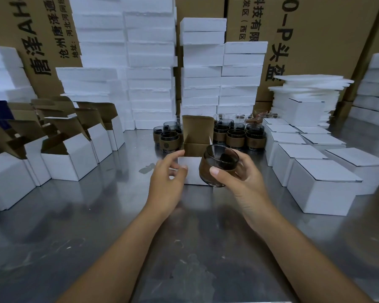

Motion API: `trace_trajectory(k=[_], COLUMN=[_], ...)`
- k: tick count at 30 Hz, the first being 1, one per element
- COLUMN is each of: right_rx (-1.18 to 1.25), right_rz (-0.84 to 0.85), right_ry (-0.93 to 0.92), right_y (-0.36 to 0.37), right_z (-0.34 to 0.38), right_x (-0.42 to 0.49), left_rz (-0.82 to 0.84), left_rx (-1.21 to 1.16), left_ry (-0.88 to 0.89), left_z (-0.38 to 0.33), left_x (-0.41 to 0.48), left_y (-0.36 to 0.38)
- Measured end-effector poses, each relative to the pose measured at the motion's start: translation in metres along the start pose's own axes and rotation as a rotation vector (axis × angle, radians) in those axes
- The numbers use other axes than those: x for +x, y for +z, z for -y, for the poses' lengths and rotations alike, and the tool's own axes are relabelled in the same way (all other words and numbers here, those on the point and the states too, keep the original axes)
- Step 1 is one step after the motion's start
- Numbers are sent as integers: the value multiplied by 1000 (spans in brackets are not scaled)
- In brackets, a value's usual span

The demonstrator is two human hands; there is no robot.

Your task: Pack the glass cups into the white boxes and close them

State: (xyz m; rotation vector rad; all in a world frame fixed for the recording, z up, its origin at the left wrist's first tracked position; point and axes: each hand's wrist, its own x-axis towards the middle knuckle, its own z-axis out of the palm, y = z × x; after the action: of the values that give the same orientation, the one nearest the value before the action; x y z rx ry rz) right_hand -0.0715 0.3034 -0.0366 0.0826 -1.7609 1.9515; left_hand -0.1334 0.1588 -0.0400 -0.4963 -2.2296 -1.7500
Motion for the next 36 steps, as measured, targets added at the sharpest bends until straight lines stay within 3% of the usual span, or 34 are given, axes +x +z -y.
trace_trajectory(k=[3, 8, 17, 28, 36], right_rx=[-11, -76, -124, -98, -179], right_rz=[2, -19, -28, -33, -50], right_ry=[-53, -189, -288, -301, -304], right_y=[2, 5, 8, 5, -1], right_z=[4, 5, 11, 14, 13], right_x=[-2, -4, -5, -1, 3], left_rz=[13, 3, -71, 24, 29], left_rx=[229, 313, 628, 507, 477], left_ry=[38, 105, 471, 710, 698], left_z=[6, 8, 0, -10, -10], left_x=[-1, 2, -6, -13, -13], left_y=[1, 1, 0, 5, 3])
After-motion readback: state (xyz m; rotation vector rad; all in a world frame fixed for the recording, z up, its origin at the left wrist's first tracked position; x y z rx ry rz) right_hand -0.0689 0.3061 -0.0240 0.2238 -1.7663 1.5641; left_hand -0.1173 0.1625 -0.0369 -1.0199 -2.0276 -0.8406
